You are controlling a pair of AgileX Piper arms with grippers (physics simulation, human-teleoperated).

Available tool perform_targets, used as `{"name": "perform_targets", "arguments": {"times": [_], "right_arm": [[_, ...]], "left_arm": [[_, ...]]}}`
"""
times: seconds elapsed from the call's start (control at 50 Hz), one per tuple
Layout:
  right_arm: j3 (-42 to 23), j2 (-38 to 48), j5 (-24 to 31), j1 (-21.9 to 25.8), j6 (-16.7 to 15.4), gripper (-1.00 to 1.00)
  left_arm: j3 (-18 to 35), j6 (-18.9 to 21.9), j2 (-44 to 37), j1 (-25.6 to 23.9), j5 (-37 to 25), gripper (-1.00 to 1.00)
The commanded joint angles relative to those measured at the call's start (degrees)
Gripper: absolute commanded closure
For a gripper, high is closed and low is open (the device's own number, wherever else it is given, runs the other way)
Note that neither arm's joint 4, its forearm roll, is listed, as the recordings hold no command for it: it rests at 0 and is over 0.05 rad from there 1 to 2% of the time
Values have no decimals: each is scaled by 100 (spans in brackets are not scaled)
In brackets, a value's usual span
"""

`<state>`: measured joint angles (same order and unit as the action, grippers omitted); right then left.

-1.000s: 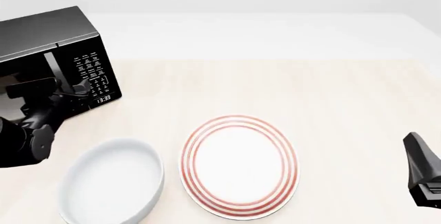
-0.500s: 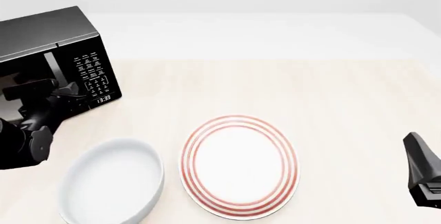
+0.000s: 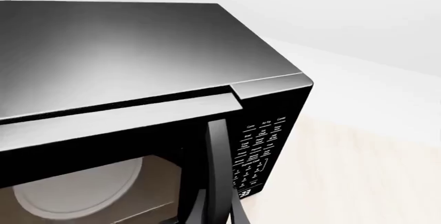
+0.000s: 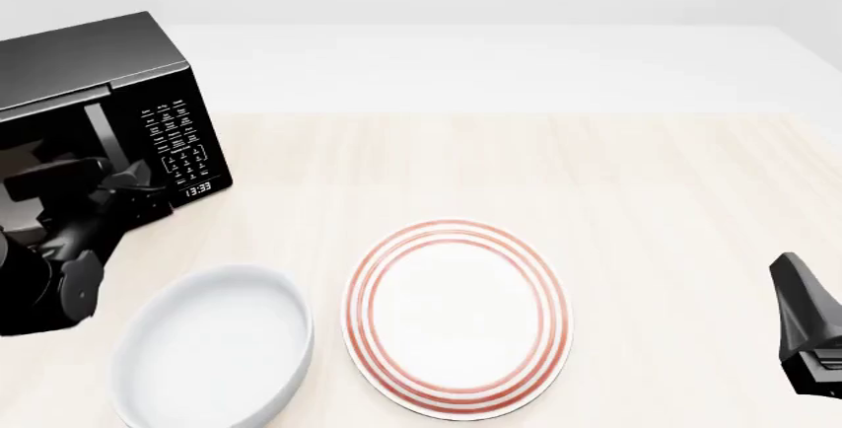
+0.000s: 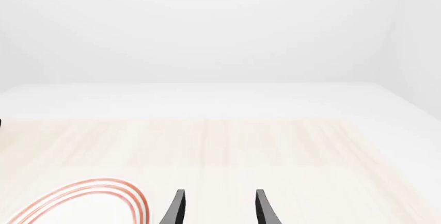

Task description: Open the microwave.

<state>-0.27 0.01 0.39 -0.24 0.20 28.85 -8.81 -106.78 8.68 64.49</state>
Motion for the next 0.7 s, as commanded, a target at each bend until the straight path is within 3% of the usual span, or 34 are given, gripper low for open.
{"name": "perform_targets", "arguments": {"times": [0.02, 0.7], "right_arm": [[0, 0, 0, 0, 1, -100], [0, 0, 0, 0, 0, -100]], "left_arm": [[-194, -76, 134, -243, 178, 100], [-530, 114, 839, -557, -180, 100]]}}
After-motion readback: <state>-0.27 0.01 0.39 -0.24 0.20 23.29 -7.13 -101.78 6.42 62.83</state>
